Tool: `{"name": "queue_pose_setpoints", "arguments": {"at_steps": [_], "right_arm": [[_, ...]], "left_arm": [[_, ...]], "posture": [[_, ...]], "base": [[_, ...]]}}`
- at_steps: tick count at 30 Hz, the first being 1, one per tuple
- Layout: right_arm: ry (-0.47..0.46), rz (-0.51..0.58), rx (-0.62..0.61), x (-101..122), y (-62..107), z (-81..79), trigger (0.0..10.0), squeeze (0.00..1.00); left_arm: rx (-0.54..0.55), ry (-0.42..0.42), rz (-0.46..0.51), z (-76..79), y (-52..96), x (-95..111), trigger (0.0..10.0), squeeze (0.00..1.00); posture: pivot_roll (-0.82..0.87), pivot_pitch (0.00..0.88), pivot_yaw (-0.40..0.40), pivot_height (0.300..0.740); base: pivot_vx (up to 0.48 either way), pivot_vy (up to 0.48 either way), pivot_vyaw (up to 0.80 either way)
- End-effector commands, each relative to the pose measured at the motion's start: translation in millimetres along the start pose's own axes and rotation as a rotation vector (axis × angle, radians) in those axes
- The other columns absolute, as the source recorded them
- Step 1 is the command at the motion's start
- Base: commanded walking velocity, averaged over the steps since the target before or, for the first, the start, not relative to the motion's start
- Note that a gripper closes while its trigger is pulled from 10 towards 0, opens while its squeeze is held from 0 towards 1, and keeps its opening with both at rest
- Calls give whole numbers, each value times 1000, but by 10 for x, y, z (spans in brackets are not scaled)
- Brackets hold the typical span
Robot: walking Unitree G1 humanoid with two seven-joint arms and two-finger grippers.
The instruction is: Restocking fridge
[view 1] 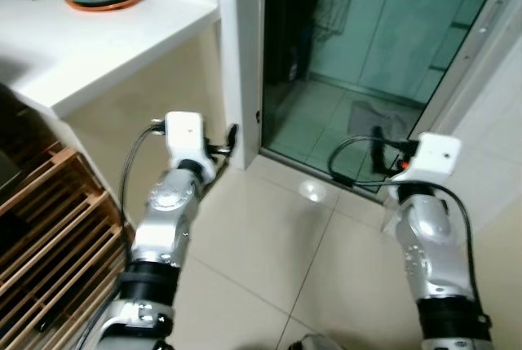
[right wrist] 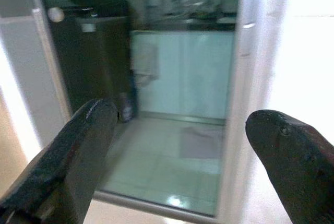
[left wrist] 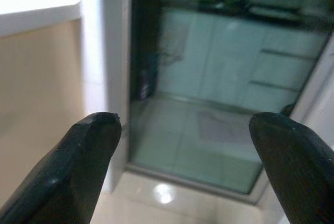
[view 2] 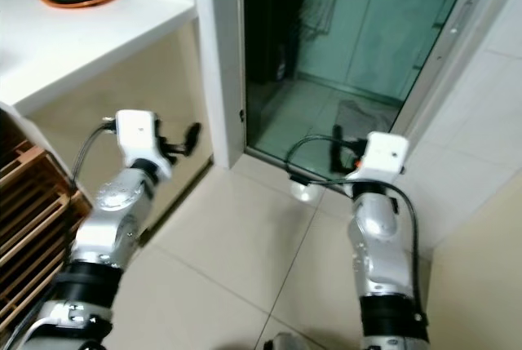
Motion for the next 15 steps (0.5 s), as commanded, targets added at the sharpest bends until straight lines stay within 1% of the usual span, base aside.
{"name": "queue_pose_setpoints", "arguments": {"at_steps": [1, 4, 6, 9, 15], "right_arm": [[-6, -10, 30, -18, -11, -62, 10000, 0], [26, -23, 63, -28, -8, -127, 10000, 0], [38, -31, 83, -47, -5, -165, 10000, 0], [44, -35, 95, -53, 1, -187, 10000, 0], [49, -35, 106, -53, 8, -207, 10000, 0]], "left_arm": [[18, -3, 14, -41, -28, 53, 10000, 0], [39, 12, 24, -55, -30, 85, 10000, 0], [44, 28, 25, -45, -16, 63, 10000, 0], [60, 45, 8, -48, -11, 5, 10000, 0], [69, 46, 2, -27, -18, -3, 10000, 0]], "posture": [[-121, 0, 3, 740], [-121, 0, -6, 740], [-131, 0, -13, 740], [-137, 0, -13, 740], [-135, 0, -16, 740]], "base": [[0, 0, 0], [0, 0, 0], [0, 0, 0], [0, 0, 0], [0, 0, 0]]}}
Point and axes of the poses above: a point about 5 cm out from each wrist's last joint towards the gripper, its own y axis pointing back from the gripper into the wrist, its own x axis along the axis of the wrist's last joint, z = x × y, the point moved 5 cm from there along -y, pointing out of the wrist towards the gripper, and after that the axes turned 4 degrees about -y, right-handed, at the moved point
